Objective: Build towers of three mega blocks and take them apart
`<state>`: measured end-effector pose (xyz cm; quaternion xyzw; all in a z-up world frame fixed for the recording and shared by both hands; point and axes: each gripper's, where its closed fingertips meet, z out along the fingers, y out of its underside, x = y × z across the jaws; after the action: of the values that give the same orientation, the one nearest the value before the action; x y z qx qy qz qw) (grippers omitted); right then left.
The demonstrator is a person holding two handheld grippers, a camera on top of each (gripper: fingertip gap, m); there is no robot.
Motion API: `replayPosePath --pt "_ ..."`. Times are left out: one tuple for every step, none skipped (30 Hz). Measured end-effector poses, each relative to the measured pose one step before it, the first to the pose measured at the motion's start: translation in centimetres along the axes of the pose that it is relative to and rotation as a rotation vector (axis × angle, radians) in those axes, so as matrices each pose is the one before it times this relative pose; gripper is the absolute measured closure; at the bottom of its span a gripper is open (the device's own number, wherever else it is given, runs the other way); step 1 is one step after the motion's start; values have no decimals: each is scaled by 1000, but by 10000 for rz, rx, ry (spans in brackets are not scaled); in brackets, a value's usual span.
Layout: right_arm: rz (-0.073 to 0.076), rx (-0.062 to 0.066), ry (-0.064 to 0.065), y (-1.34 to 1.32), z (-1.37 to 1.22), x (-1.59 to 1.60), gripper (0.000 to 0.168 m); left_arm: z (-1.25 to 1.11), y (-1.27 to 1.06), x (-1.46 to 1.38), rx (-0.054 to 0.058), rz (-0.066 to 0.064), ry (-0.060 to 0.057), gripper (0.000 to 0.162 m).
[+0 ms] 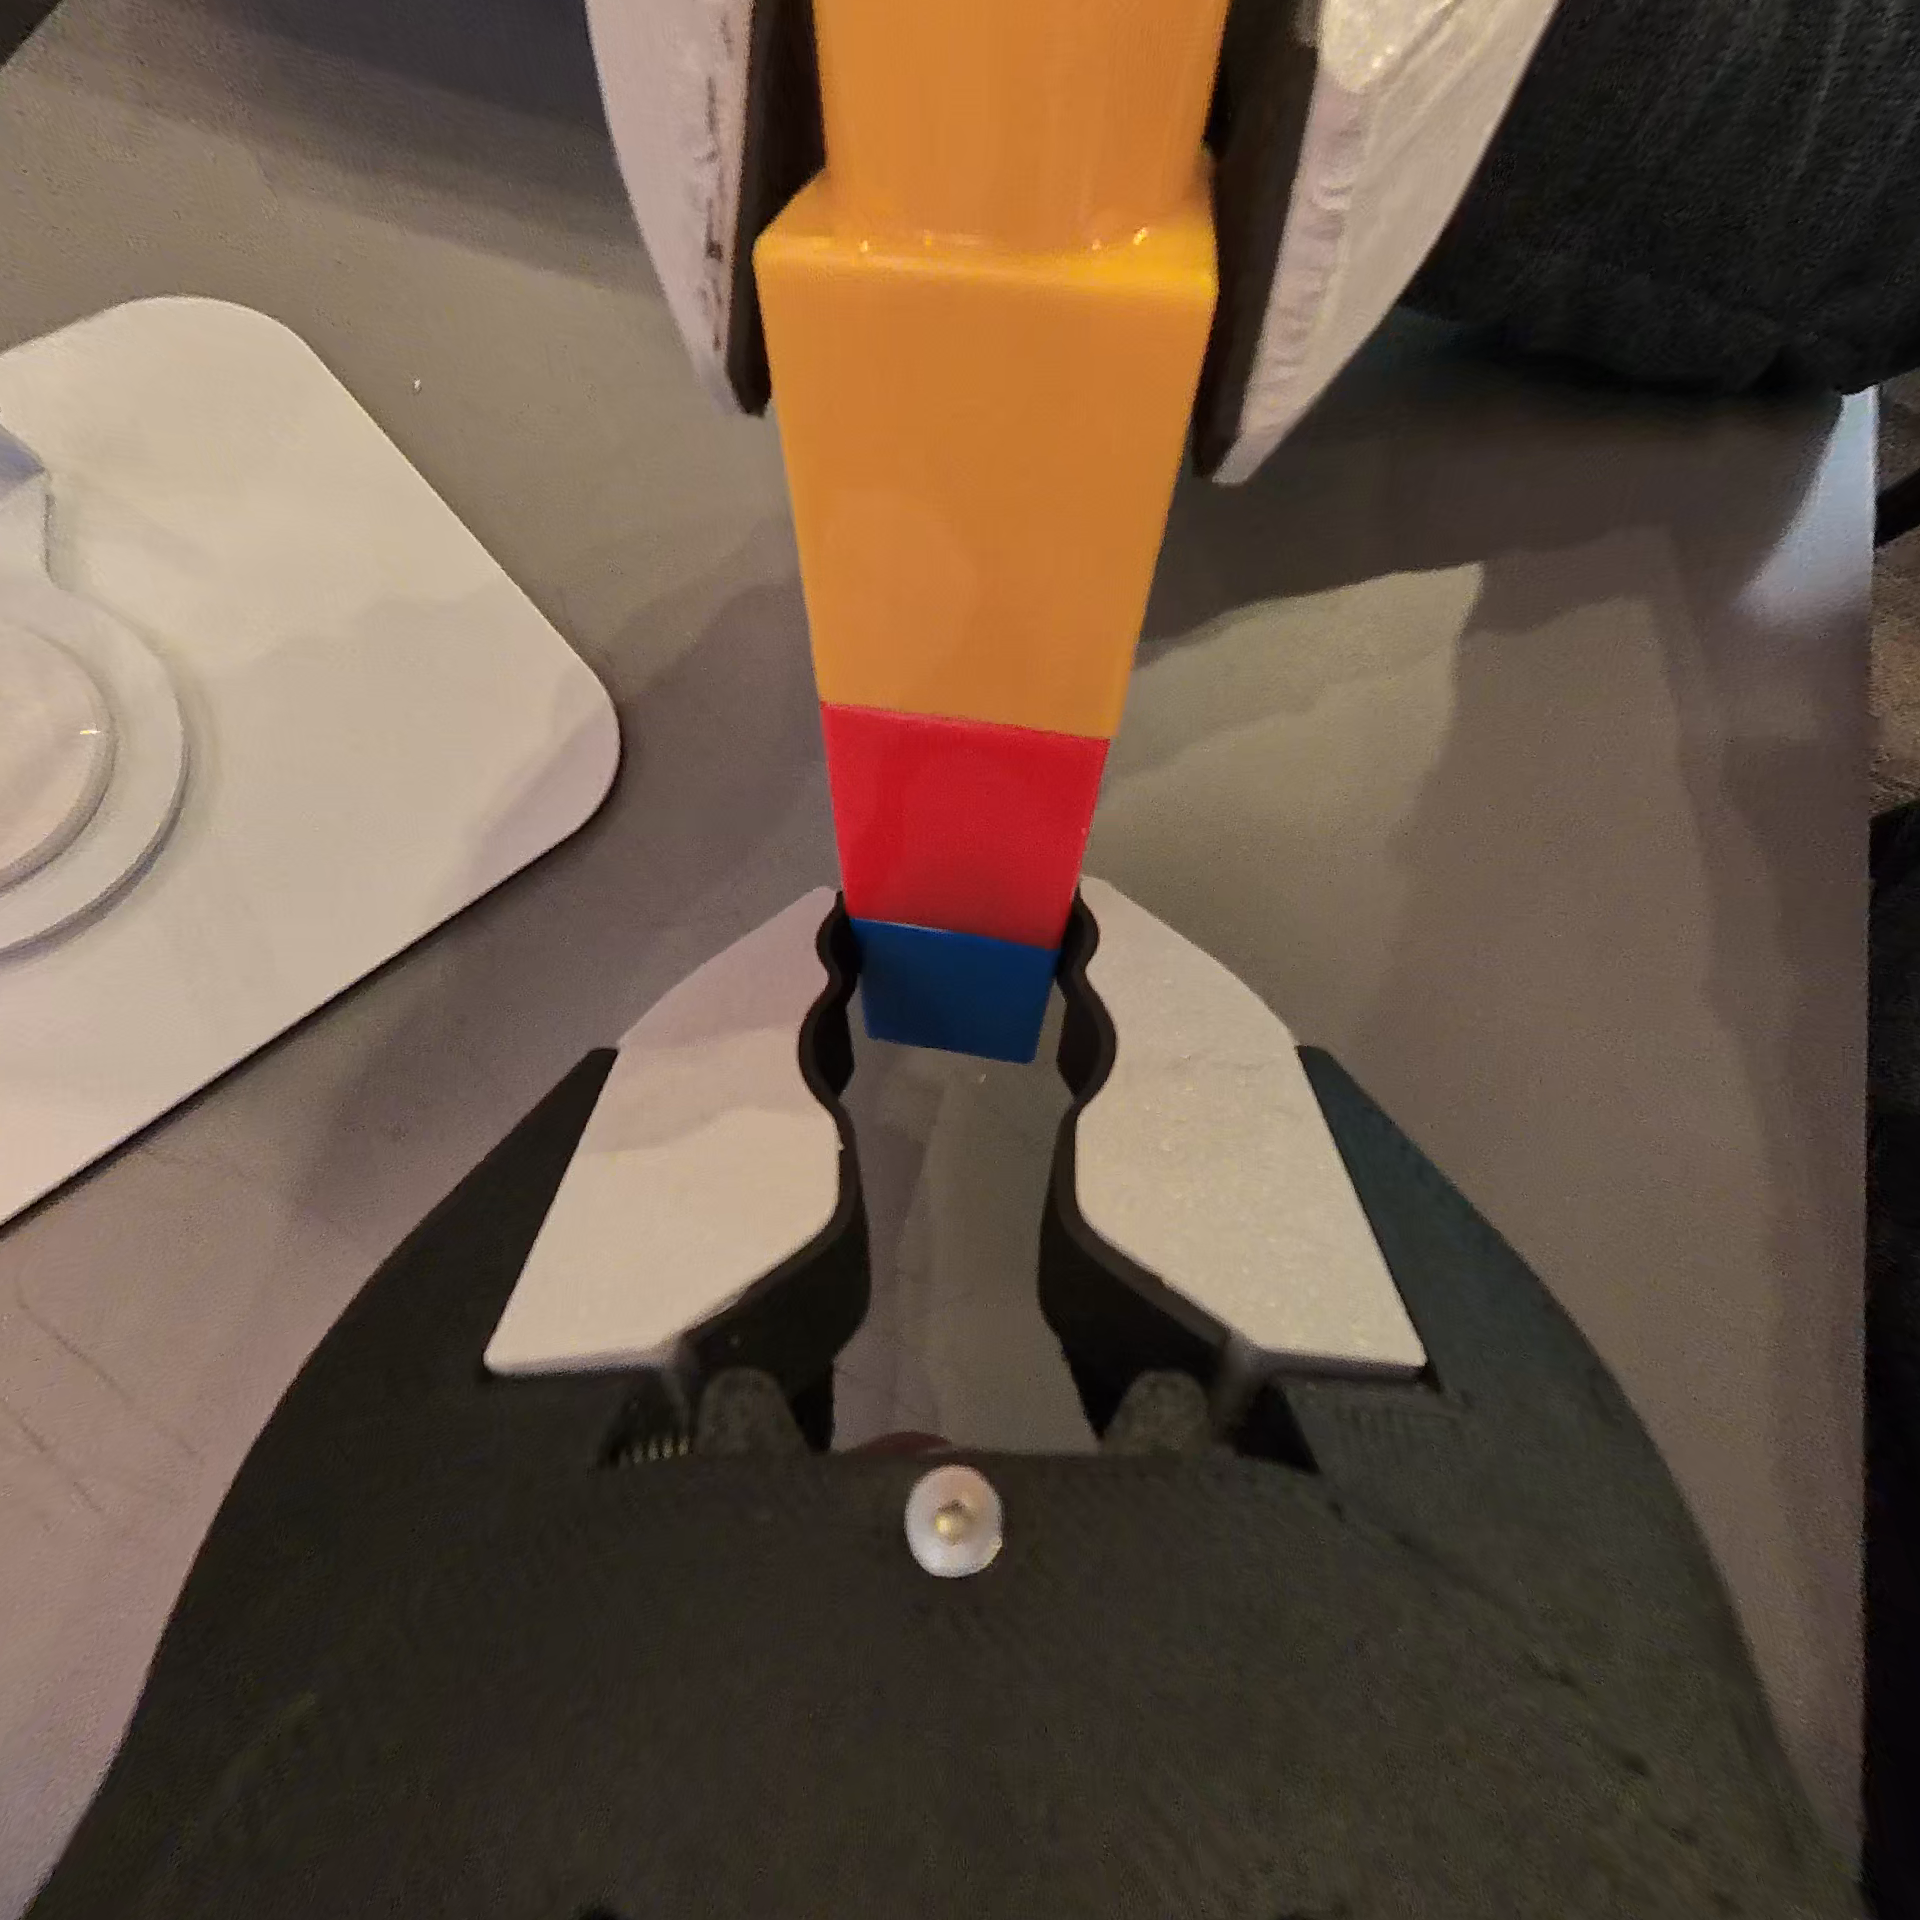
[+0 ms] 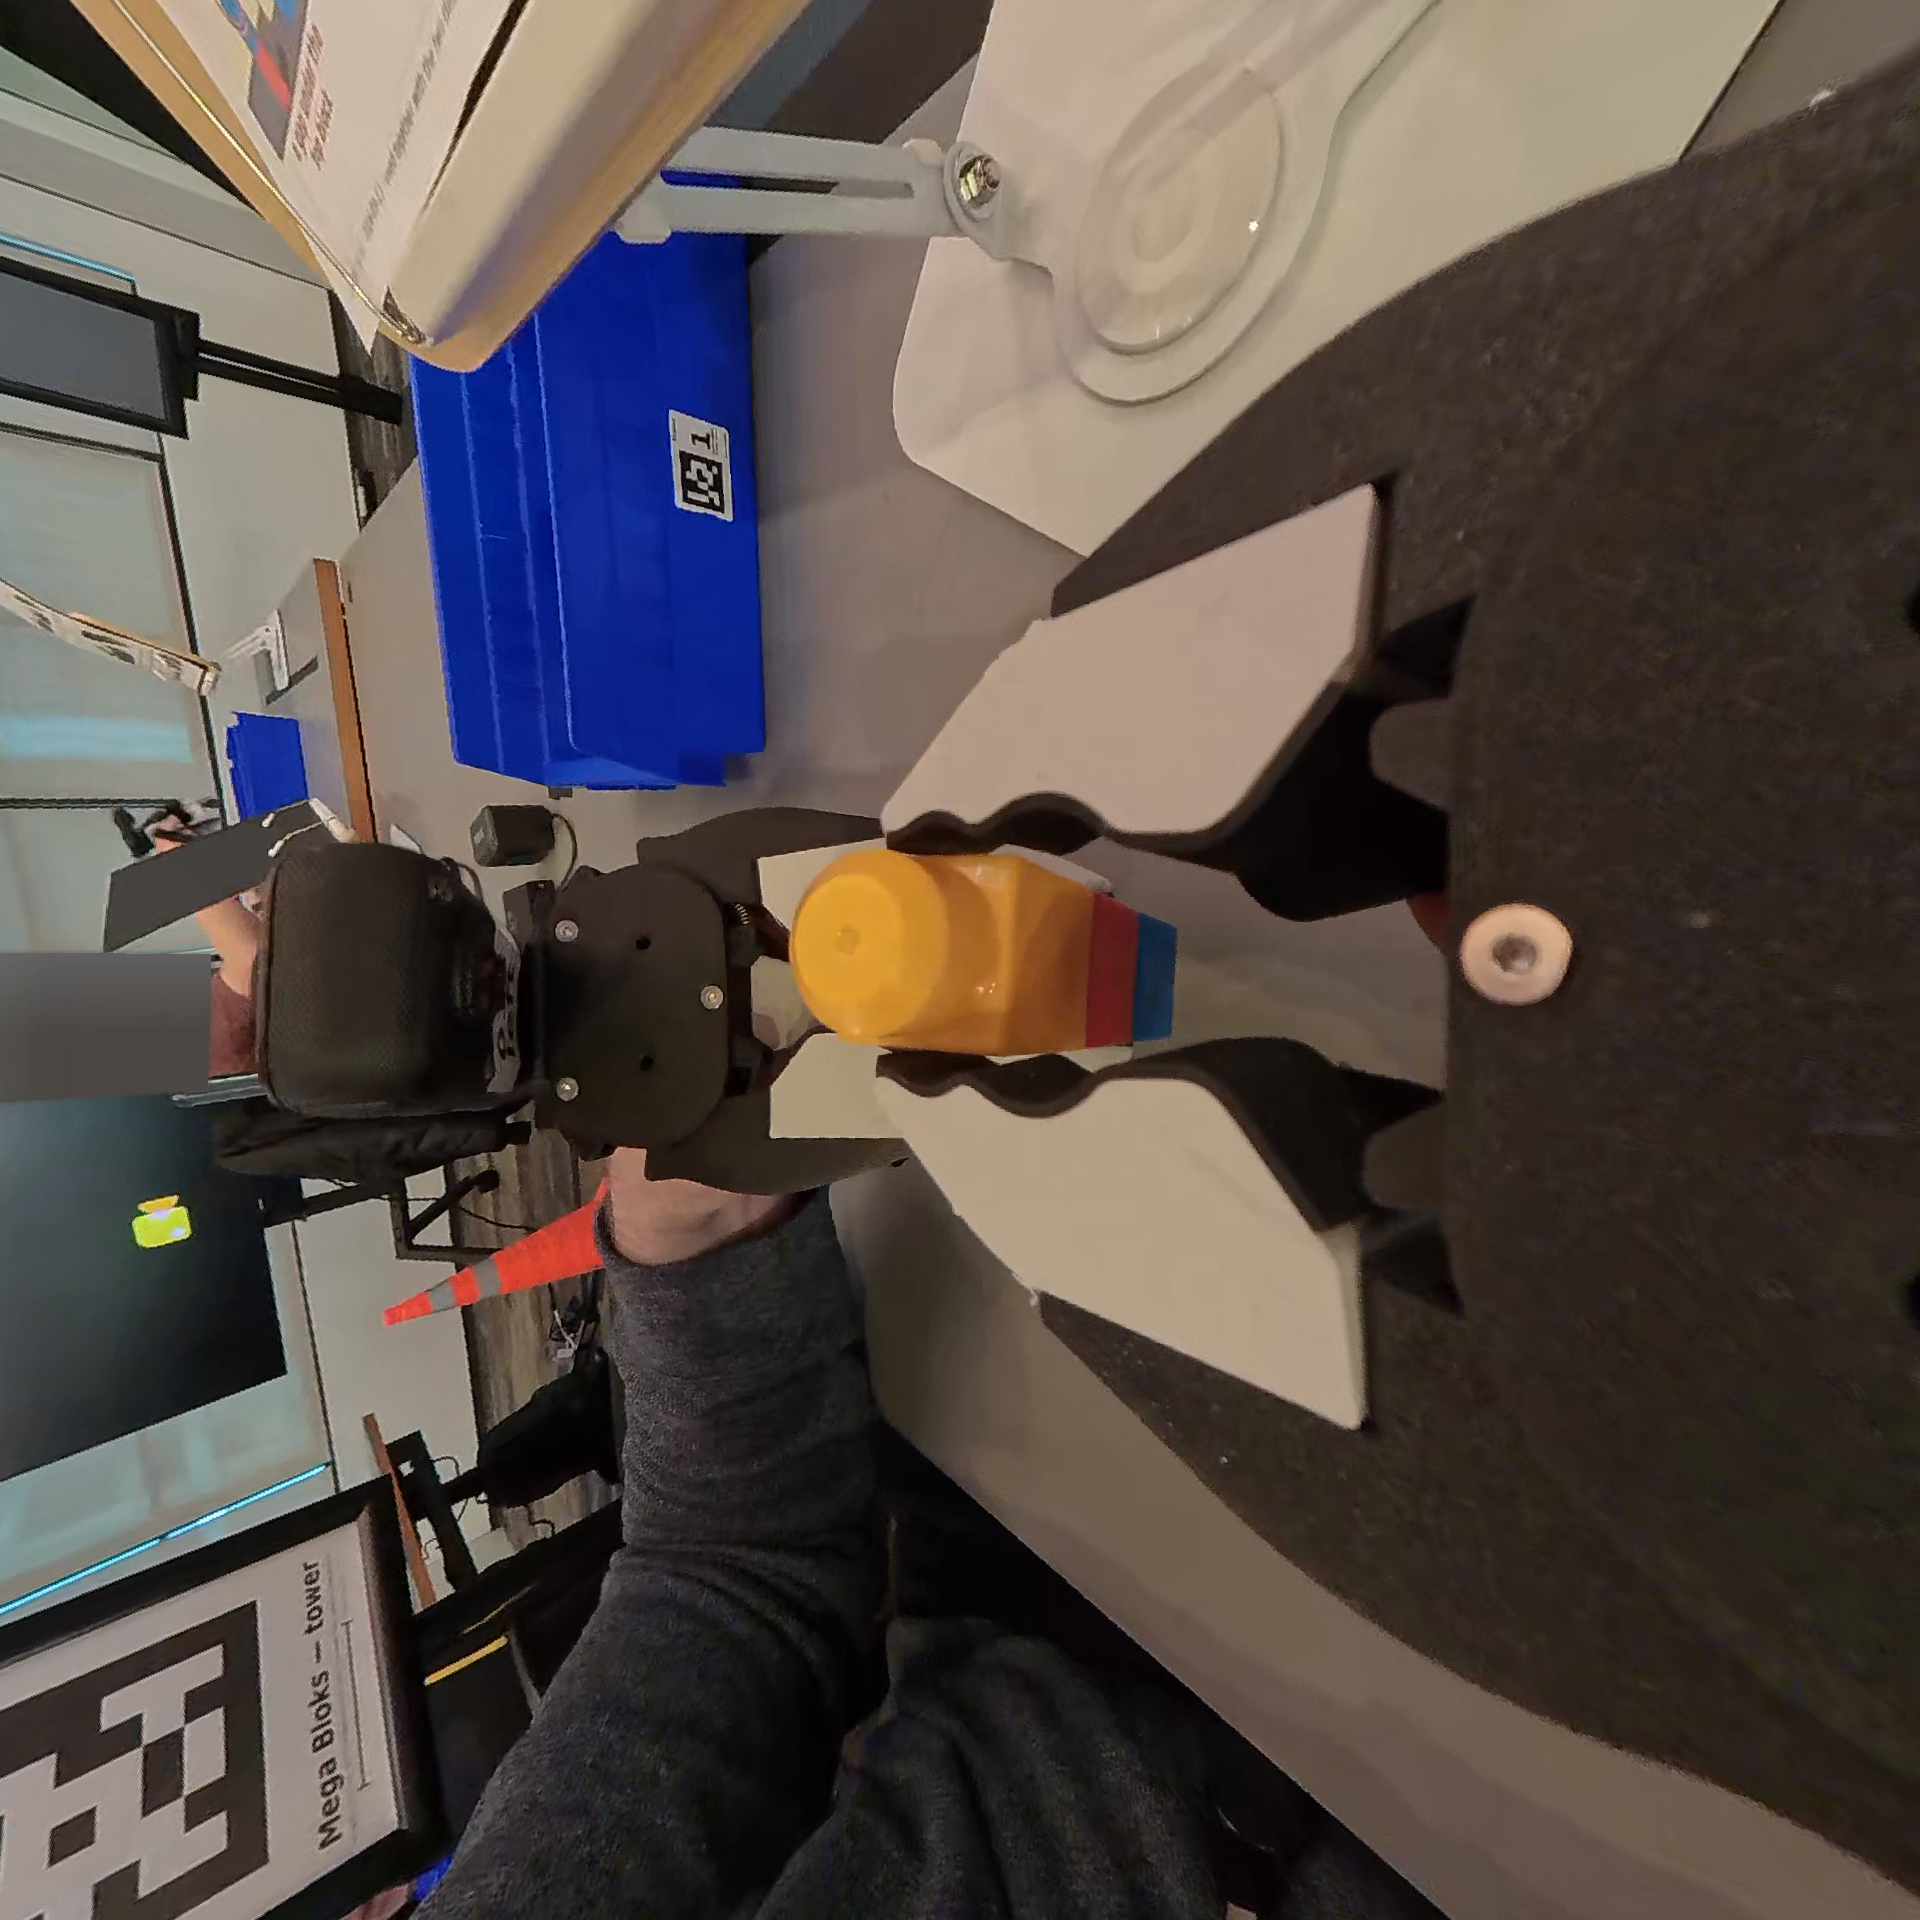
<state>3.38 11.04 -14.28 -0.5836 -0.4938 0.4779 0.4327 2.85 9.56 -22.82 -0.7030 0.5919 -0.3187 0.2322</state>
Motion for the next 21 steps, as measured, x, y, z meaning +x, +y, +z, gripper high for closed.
replayPosePath --pt "-10 -22 1 42 46 -22 132 -33 53 -13 -23 51 -50 126" --pt "21 -85 -22 116 91 -59 132 45 172 162 -107 0 87 126" --pt "5 -25 55 39 83 35 132 43 71 -90 -32 38 -81 126" --pt "15 25 63 -17 50 62 132 4 -7 -128 35 9 -104 126" --pt "11 -21 -12 50 29 -22 132 4 63 101 -10 -38 88 126" --pt "-6 -38 9 62 7 27 132 -5 56 -14 -13 -29 19 126" --pt "-9 9 31 1 -11 60 132 -17 -18 -119 40 -9 -61 126" --pt "-8 36 16 -66 -30 16 132 -6 -61 -35 62 4 -16 126" --pt "6 53 12 -116 -23 -12 132 -24 -98 115 69 -30 100 126" --pt "-8 94 51 -206 -44 5 132 -115 -213 14 127 -89 66 125" --pt "-30 26 46 -157 -38 6 132 -250 -454 44 311 -59 78 124" --pt "-72 -26 82 -98 -60 41 132 -378 -644 175 450 -51 163 117" --pt "-64 45 128 -239 -169 121 132 -456 -575 55 379 -7 78 108" --pt "-24 145 86 -461 -304 77 132 -529 -506 -280 358 18 -160 103" --pt "9 140 59 -554 -392 70 132 -579 -453 -215 341 12 -80 103" --pt "-49 70 146 -579 -479 167 132 -599 -548 -198 429 -34 -33 102" --pt "-123 15 280 -643 -627 331 132 -641 -645 -368 535 -104 -95 104" --pt "-129 26 283 -778 -792 346 132 -649 -633 -360 586 -150 -33 114" --pt "-99 85 283 -975 -998 379 132 -578 -481 -245 535 -116 79 132" --pt "-111 127 372 -1102 -1186 509 132 -497 -351 -435 468 -85 -70 147" --pt "-150 124 452 -1172 -1363 625 132 -372 -154 -410 338 -28 -83 160"
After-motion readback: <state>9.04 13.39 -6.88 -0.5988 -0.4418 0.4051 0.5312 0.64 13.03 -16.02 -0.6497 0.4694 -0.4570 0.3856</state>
